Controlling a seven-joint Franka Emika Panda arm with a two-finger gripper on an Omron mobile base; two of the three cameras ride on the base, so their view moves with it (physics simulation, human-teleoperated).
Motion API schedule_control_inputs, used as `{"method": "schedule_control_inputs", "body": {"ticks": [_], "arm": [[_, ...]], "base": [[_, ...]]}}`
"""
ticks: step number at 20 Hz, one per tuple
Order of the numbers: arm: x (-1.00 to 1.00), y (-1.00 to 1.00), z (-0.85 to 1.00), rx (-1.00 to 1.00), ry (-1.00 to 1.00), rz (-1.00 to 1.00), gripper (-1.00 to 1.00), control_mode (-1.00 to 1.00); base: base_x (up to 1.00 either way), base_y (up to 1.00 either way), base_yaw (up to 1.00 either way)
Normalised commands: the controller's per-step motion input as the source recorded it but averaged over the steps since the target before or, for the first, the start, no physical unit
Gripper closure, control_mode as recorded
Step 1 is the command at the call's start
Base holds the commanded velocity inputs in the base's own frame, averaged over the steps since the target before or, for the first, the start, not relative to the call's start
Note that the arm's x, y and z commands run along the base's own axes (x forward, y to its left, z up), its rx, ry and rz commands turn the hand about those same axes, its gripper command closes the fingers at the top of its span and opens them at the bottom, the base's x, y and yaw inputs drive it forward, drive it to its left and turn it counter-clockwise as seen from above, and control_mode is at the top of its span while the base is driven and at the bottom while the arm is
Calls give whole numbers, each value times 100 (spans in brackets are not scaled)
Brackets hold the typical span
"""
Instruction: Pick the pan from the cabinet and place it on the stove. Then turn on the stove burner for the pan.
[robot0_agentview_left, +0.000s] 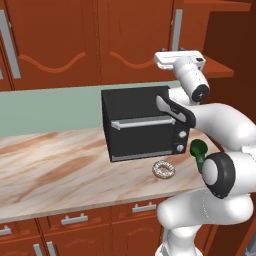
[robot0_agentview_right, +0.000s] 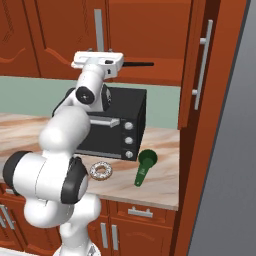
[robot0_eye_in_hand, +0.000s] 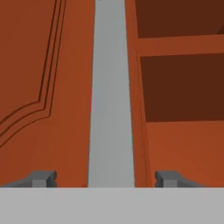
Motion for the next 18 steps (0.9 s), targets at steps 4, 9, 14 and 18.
{"method": "schedule_control_inputs", "body": {"ticks": [4, 9, 14, 18], "arm": [[0, -36, 0, 0, 0, 0, 100, -100], [0, -30, 0, 0, -1, 0, 100, -100], [-2, -8, 2, 0, -3, 0, 100, -100], [-6, -1, 10, -2, -2, -5, 100, -100]], "base": [[0, 0, 0], [0, 0, 0], [0, 0, 0], [0, 0, 0]]}}
